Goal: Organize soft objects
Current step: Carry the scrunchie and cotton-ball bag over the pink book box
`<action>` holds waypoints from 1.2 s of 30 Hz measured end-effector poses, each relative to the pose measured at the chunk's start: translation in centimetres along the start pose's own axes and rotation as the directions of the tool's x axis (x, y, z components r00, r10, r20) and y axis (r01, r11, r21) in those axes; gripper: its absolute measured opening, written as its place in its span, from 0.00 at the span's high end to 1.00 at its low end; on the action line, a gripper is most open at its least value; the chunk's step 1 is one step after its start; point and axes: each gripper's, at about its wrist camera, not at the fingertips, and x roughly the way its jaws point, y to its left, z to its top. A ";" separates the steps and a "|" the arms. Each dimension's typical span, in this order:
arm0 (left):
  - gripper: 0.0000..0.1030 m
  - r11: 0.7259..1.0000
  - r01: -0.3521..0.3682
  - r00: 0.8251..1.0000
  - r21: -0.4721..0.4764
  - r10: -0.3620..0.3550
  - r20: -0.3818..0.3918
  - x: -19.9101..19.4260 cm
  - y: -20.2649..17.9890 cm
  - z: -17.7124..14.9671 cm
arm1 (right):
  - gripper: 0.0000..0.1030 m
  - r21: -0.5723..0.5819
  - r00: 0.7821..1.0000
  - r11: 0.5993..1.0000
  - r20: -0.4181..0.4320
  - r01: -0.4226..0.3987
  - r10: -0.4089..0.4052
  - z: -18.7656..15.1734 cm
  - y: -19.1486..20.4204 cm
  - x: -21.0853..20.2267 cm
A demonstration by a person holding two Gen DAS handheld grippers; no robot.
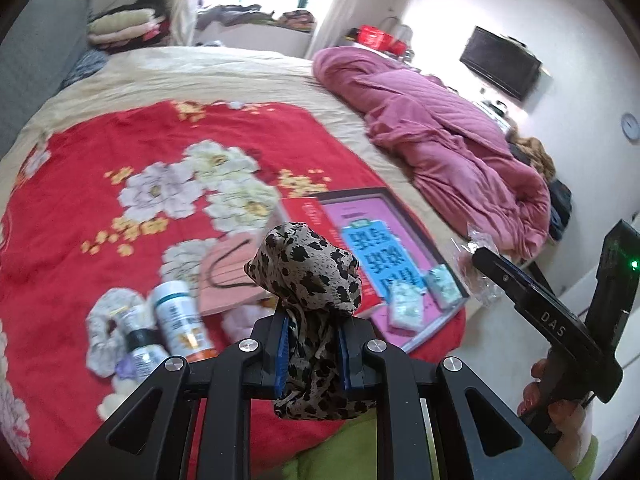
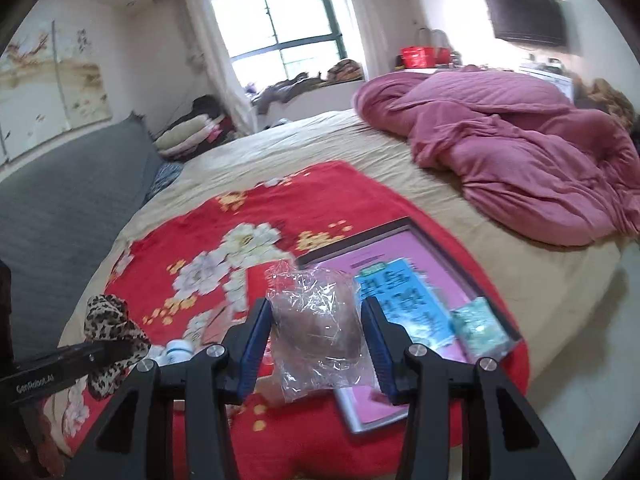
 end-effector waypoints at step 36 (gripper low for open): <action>0.81 0.980 0.053 0.991 0.194 -0.027 -0.131 11.3 -12.0 1.7 | 0.54 0.140 0.995 0.986 0.019 0.093 -0.097 -0.9 -9.2 0.5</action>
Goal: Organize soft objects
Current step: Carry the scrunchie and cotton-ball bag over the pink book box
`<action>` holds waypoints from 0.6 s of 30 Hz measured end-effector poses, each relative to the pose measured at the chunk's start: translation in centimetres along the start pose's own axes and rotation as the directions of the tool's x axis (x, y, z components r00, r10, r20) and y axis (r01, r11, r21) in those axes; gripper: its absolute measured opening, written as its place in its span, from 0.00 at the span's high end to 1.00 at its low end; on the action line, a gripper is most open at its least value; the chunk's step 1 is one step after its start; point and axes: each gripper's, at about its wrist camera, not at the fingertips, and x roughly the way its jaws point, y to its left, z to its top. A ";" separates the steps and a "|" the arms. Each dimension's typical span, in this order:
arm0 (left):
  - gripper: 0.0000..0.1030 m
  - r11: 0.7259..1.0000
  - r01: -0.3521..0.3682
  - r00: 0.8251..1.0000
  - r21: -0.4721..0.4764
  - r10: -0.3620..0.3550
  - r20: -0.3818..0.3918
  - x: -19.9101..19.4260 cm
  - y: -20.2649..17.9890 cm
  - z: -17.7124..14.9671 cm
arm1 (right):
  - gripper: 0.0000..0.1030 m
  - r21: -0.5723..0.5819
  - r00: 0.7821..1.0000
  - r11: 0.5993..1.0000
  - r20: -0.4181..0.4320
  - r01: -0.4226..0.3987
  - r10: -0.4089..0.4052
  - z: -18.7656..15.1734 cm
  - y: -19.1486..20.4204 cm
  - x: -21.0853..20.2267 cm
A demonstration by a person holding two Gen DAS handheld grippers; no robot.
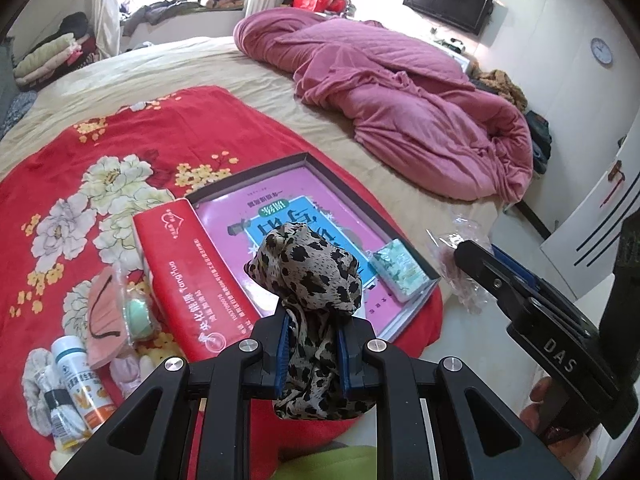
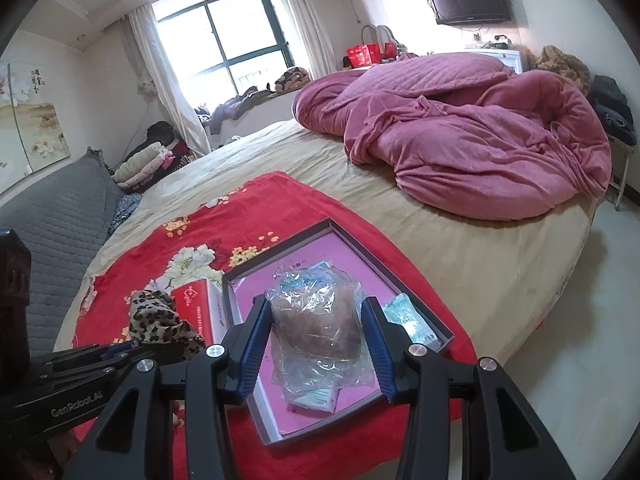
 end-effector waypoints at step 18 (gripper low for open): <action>0.81 1.000 -0.004 0.992 0.026 0.007 -0.124 8.0 -1.0 1.4 | 0.54 0.026 0.997 0.999 -0.067 0.032 -0.030 -1.2 -3.0 3.8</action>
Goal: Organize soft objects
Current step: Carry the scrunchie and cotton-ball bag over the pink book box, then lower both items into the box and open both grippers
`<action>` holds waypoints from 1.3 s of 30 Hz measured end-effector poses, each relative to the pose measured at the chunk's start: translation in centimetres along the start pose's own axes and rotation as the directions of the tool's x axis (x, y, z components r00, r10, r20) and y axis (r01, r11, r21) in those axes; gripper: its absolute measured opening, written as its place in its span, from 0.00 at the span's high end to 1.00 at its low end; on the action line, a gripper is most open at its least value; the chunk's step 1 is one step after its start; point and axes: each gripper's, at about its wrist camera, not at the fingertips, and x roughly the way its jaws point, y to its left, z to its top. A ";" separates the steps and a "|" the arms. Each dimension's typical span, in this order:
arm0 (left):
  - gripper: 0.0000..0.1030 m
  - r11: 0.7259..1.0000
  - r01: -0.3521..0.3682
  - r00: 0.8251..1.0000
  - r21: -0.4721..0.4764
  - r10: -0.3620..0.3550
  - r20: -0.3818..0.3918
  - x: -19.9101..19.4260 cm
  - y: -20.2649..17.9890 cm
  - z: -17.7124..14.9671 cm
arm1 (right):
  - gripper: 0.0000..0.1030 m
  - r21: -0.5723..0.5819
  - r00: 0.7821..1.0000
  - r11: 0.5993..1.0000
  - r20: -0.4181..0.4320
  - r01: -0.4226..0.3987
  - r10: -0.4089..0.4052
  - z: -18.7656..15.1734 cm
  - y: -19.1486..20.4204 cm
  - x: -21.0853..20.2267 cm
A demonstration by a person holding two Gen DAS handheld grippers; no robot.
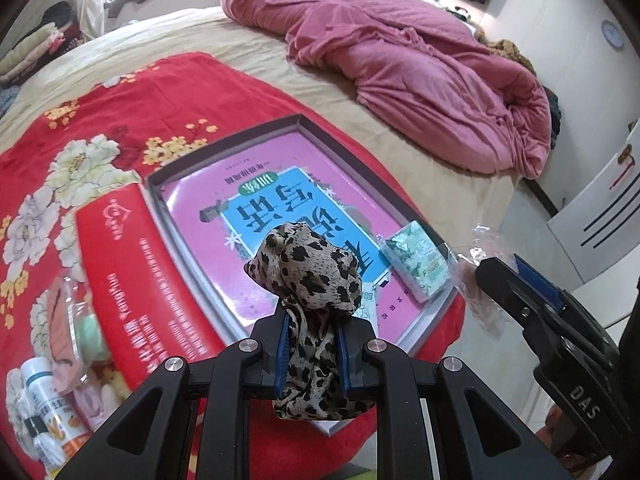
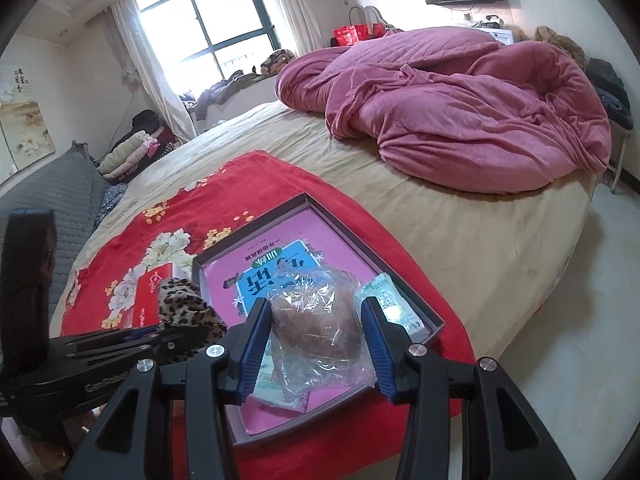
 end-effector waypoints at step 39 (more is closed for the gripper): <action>0.79 1.000 -0.025 0.995 0.017 0.026 -0.094 6.8 0.5 1.2 | 0.53 -0.100 0.989 0.993 -0.130 0.057 -0.069 -3.6 0.0 7.9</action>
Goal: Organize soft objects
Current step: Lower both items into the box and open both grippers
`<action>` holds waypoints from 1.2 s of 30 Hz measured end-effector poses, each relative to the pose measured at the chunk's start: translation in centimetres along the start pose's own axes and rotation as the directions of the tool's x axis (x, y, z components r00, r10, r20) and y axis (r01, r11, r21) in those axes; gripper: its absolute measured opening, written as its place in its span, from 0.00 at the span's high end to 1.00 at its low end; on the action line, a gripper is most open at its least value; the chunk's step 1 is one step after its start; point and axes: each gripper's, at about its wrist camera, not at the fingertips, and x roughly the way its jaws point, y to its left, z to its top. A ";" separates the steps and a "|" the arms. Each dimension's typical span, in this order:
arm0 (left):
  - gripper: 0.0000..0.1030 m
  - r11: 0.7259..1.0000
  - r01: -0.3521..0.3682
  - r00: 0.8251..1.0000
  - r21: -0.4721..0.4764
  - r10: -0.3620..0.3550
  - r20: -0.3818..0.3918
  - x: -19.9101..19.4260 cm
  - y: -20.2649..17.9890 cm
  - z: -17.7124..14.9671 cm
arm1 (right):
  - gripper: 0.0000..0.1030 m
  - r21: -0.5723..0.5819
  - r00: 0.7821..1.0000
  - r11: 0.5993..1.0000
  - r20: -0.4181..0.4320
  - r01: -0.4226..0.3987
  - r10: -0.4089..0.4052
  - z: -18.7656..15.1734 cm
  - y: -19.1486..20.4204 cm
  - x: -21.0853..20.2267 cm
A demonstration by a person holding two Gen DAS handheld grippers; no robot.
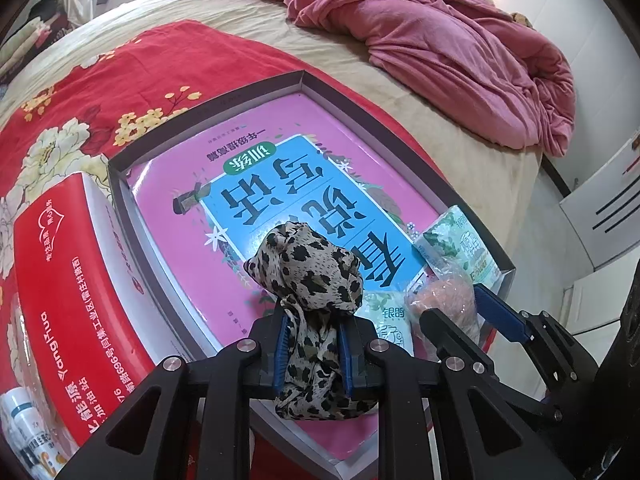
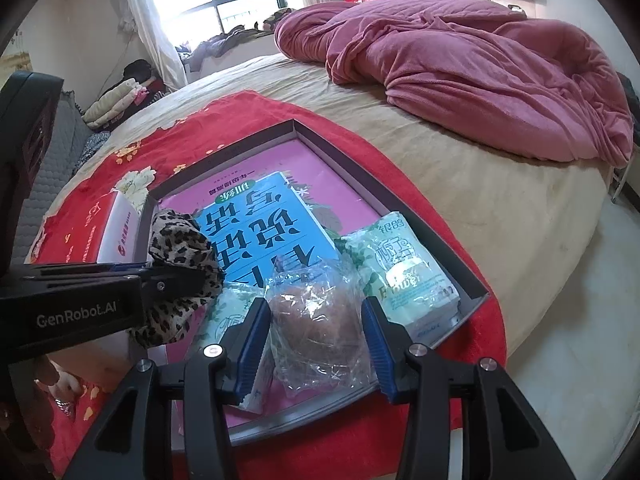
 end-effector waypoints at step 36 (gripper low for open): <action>0.32 0.999 0.007 1.000 0.034 -0.006 -0.004 -0.3 -1.6 0.0 | 0.36 0.061 0.999 0.998 0.045 -0.008 0.005 0.1 -2.3 -4.3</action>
